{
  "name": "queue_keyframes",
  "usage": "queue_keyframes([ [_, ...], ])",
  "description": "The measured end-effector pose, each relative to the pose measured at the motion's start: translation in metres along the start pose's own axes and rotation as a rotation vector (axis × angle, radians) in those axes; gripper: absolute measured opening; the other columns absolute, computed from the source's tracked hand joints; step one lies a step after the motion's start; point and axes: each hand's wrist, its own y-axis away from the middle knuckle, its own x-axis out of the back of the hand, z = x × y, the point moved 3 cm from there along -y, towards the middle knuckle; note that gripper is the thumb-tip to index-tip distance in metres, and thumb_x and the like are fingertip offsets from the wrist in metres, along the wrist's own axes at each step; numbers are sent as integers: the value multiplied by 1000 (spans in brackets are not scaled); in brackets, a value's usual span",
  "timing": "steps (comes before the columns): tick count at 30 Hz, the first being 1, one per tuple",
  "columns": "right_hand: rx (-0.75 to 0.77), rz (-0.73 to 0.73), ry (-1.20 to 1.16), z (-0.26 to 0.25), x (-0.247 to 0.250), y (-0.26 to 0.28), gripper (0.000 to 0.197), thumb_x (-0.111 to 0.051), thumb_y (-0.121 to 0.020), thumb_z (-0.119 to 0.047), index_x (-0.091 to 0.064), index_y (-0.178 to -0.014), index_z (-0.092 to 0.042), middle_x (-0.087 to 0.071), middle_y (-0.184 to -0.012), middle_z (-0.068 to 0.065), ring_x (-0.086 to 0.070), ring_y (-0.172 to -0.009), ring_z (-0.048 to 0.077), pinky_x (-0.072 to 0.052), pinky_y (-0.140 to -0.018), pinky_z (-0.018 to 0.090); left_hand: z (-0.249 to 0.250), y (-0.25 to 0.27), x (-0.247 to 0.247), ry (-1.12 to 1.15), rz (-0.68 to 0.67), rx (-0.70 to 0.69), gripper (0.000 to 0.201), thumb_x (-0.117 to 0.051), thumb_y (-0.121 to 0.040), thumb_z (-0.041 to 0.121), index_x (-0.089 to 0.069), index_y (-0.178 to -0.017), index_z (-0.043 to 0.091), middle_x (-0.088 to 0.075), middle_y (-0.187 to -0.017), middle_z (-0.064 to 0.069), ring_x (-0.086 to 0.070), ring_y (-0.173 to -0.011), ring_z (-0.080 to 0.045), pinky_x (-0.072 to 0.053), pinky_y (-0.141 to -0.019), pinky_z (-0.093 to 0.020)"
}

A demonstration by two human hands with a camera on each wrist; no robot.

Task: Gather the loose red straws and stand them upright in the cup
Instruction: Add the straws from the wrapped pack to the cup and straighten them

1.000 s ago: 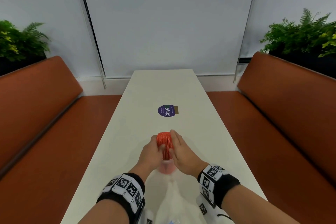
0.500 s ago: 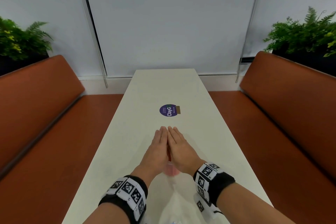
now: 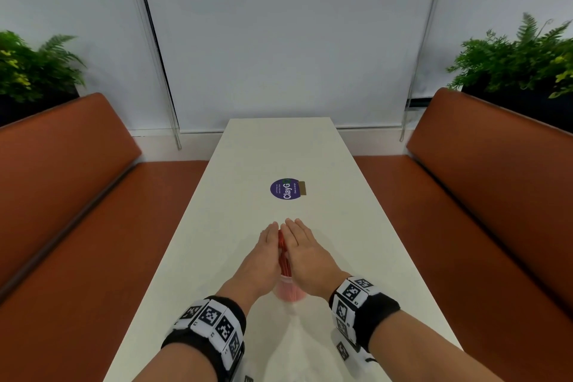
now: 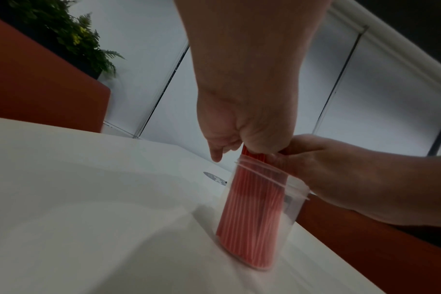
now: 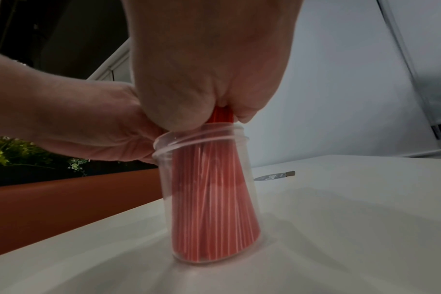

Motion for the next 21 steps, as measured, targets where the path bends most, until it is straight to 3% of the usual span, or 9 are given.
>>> queue_keyframes([
  [3,19,10,15,3,0,0,79,4,-80,-40,-10,-148,-2,-9,-158,16,-2,-147,31,-3,-120,38,2,1,3,-6,29,-48,70,-36,-98,22,10,-150,11,10,-160,-2,-4,-148,-14,-12,-120,-27],
  [10,9,-55,35,0,2,1,87,9,-73,-44,-7,-149,-5,-9,-159,11,-1,-147,28,-6,-121,42,4,3,8,-5,8,-62,65,-33,-100,17,8,-150,11,13,-160,-1,-1,-148,-13,-7,-116,-21],
  [12,8,-70,45,-2,6,1,81,4,-79,-44,-7,-149,-5,-7,-159,12,0,-147,29,-6,-121,44,7,6,12,5,8,-67,64,-31,-100,16,9,-150,11,14,-160,-1,-1,-148,-13,-8,-114,-19],
  [15,-20,-26,61,-7,17,3,57,-20,-100,-31,-6,-150,-7,-3,-160,11,4,-148,27,-3,-121,44,11,14,20,-19,15,-73,62,-29,-101,18,9,-150,12,14,-160,-1,-1,-148,-14,-12,-117,-23],
  [18,-36,69,56,-10,31,12,54,-25,-100,-27,-13,-149,-6,-3,-159,14,3,-147,30,-8,-121,48,14,30,26,-39,31,-63,63,-31,-101,21,8,-150,13,10,-160,-1,-1,-149,-15,-16,-120,-28],
  [21,-37,189,54,-17,45,32,51,-37,-99,-20,-25,-145,-4,-14,-156,22,-7,-145,38,-18,-118,50,13,53,31,-80,18,-18,69,-35,-101,28,12,-150,17,9,-161,2,-8,-149,-16,-20,-118,-30],
])
